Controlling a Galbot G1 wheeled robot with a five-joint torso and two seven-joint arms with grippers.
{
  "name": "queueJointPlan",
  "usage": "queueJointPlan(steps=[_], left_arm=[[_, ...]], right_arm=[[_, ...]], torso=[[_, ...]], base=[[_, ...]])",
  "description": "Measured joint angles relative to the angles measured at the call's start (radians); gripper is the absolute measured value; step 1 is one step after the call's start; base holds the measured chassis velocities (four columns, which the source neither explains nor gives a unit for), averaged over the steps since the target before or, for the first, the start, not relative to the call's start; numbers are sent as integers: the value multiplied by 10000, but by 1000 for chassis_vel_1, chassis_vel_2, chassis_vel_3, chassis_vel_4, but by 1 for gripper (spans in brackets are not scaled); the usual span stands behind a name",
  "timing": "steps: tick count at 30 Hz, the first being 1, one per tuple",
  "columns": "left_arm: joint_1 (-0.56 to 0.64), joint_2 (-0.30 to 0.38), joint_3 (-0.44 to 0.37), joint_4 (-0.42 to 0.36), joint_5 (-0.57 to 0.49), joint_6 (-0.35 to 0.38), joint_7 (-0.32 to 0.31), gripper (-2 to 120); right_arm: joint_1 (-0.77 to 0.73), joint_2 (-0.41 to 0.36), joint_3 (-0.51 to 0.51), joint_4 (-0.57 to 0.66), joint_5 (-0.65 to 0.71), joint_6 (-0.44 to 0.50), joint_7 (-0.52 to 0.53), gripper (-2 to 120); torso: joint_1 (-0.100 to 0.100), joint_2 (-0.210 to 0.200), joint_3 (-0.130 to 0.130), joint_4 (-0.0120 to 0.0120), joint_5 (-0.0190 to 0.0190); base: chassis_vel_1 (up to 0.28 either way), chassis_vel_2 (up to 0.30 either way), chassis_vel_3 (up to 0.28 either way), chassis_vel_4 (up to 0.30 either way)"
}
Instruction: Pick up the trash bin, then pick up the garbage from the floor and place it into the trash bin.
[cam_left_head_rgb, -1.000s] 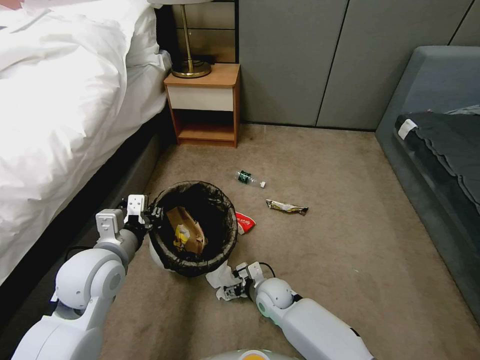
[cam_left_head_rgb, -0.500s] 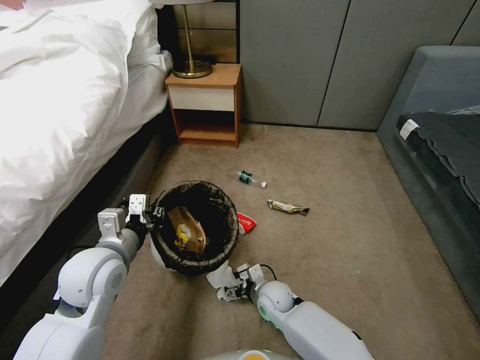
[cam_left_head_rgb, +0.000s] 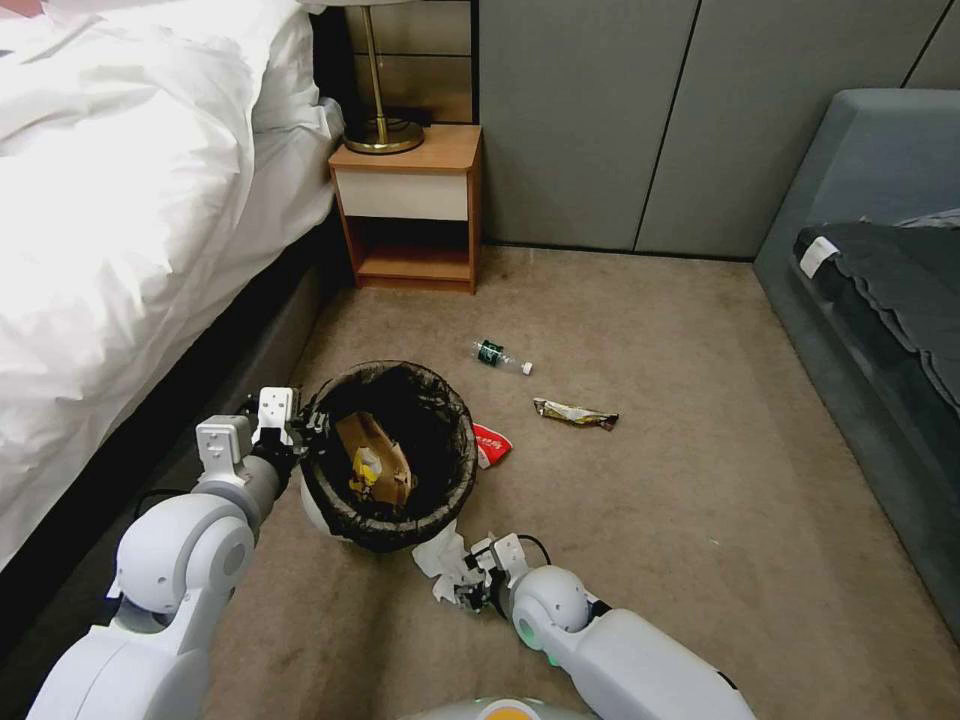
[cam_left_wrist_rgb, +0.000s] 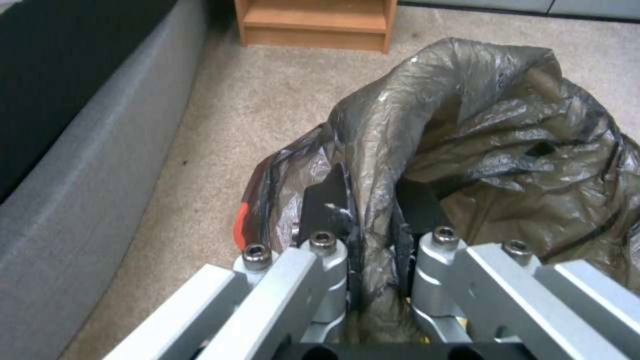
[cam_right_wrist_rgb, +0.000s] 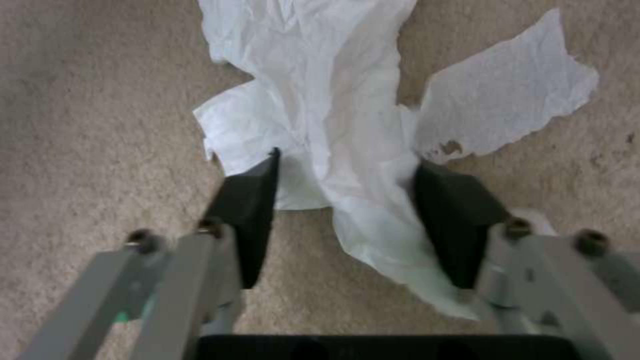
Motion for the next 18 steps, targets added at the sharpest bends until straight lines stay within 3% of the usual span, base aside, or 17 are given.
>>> queueJointPlan(steps=[12, 18], left_arm=[[3, -28, 13, 21, 57, 0, 21, 6], [23, -51, 22, 31, 87, 0, 23, 6]], right_arm=[[97, -1, 72, -87, -43, 81, -50, 1], [95, -18, 124, -95, -67, 113, -85, 0]], torso=[[0, 0, -2, -2, -2], [0, 1, -3, -2, -2]], base=[[0, 0, 0, 0], [0, 0, 0, 0]])
